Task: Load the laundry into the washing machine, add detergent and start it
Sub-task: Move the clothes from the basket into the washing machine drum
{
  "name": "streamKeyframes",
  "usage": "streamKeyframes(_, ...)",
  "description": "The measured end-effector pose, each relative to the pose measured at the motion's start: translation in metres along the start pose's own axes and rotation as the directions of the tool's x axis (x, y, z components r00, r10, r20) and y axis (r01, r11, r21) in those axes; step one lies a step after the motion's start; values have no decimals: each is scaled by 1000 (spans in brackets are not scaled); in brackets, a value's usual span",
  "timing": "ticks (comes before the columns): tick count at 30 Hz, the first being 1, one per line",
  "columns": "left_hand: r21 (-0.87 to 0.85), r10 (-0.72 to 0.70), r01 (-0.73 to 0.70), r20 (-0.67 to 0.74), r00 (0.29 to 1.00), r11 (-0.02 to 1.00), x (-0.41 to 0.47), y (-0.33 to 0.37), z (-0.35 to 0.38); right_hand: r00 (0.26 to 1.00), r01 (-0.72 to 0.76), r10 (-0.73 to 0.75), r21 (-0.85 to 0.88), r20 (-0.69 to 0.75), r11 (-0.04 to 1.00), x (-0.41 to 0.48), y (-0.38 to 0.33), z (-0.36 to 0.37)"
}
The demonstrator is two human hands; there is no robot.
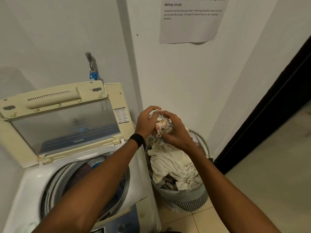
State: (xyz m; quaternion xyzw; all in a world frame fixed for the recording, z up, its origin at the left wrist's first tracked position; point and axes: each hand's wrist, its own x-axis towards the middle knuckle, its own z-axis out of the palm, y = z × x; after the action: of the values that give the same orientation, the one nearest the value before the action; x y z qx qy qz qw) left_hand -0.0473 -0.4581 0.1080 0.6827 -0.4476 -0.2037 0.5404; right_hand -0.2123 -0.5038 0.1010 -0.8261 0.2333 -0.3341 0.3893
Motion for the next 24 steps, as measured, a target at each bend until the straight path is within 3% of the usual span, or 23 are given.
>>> streamKeyframes(4,-99,-111,115,48,993,988,9,3,-9,995,70,-67,34,-73,997,4,-6,3)
streamKeyframes(7,-169,-184,197,93,979,966,11,9,-16,991,43,-72,-238,-116,970,9,-7,8)
streamKeyframes(9,-259,-213,237,117,970,936,10,17,-17,988,-6,-34,-254,-153,967,13,-6,9)
streamKeyframes(13,-350,-141,204,197,970,914,5,20,-23,916,-224,253,127,-312,966,27,-11,-3)
streamKeyframes(16,-229,20,56,318,948,972,-3,9,-21,823,-293,447,412,-350,863,34,-14,-11)
streamKeyframes(19,-81,111,-96,217,970,992,-2,3,-16,742,-335,583,570,-331,750,36,-12,-18)
streamKeyframes(21,-94,131,-122,99,986,988,2,4,-14,740,-368,576,507,-348,779,33,-8,-20)
streamKeyframes(24,-51,171,-167,68,983,985,10,10,-15,886,-252,281,127,-369,959,26,-9,-22)
